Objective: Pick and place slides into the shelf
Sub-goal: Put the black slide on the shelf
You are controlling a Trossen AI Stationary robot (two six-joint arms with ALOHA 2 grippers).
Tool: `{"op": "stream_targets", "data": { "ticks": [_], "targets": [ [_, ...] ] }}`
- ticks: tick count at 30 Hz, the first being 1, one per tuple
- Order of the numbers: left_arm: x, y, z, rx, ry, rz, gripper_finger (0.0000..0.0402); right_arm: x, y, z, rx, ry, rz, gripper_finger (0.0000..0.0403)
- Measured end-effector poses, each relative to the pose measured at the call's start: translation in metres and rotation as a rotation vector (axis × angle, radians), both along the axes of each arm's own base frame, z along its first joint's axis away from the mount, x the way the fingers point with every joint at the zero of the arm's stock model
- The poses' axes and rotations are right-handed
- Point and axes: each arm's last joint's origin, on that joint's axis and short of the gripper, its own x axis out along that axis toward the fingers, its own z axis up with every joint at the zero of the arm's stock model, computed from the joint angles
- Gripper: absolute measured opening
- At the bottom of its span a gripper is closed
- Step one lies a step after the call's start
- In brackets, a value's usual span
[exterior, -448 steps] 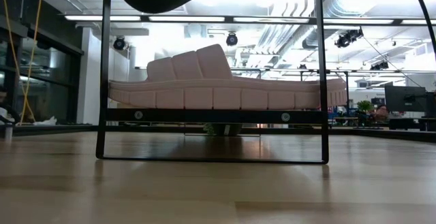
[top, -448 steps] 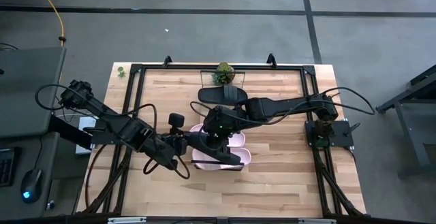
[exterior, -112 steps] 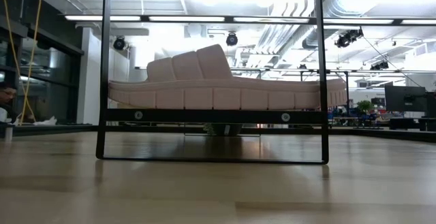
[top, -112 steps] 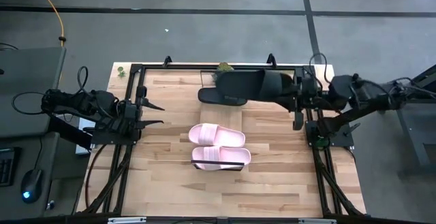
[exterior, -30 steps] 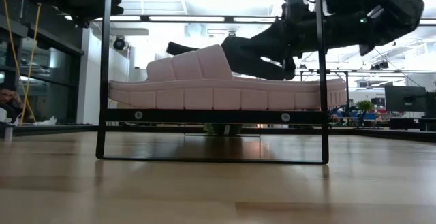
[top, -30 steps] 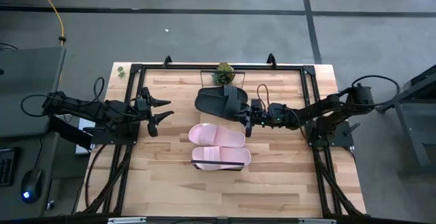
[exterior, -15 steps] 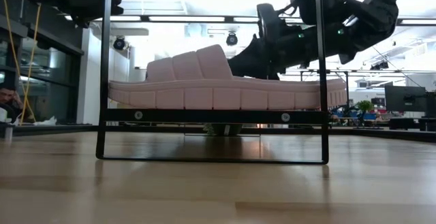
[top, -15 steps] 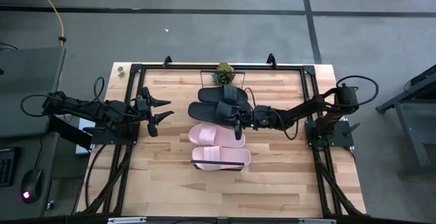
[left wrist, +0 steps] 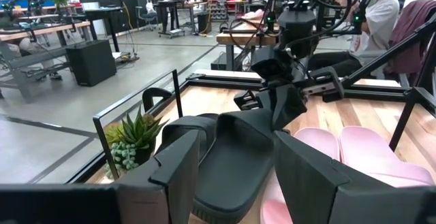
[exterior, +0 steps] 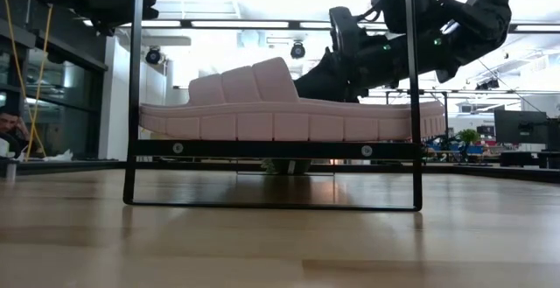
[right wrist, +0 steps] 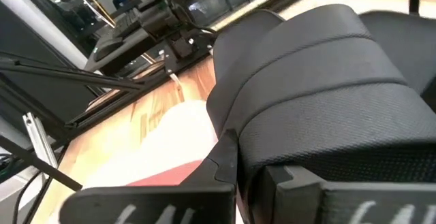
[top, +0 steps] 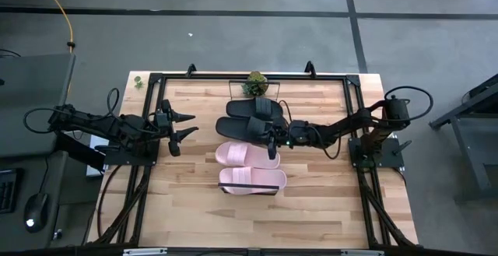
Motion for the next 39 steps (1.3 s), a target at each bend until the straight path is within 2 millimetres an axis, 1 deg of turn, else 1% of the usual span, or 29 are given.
{"op": "stream_targets", "data": {
  "ticks": [8, 19, 25, 39],
  "targets": [
    [0.000, 0.000, 0.000, 0.000, 0.000, 0.000, 0.0172, -0.003, -0.003, -0.005, 0.016, 0.069, -0.030, 0.0000],
    [0.000, 0.000, 0.000, 0.000, -0.001, 0.000, 0.0172, -0.012, -0.002, 0.010, 0.000, 0.107, -0.064, 0.0000],
    [0.000, 0.000, 0.000, 0.000, -0.002, 0.000, 0.0172, -0.013, -0.002, 0.007, 0.008, 0.140, -0.092, 0.0000],
    [0.000, 0.000, 0.000, 0.000, -0.002, 0.000, 0.0172, -0.013, -0.001, 0.007, 0.019, 0.143, -0.074, 0.0000]
  ]
}}
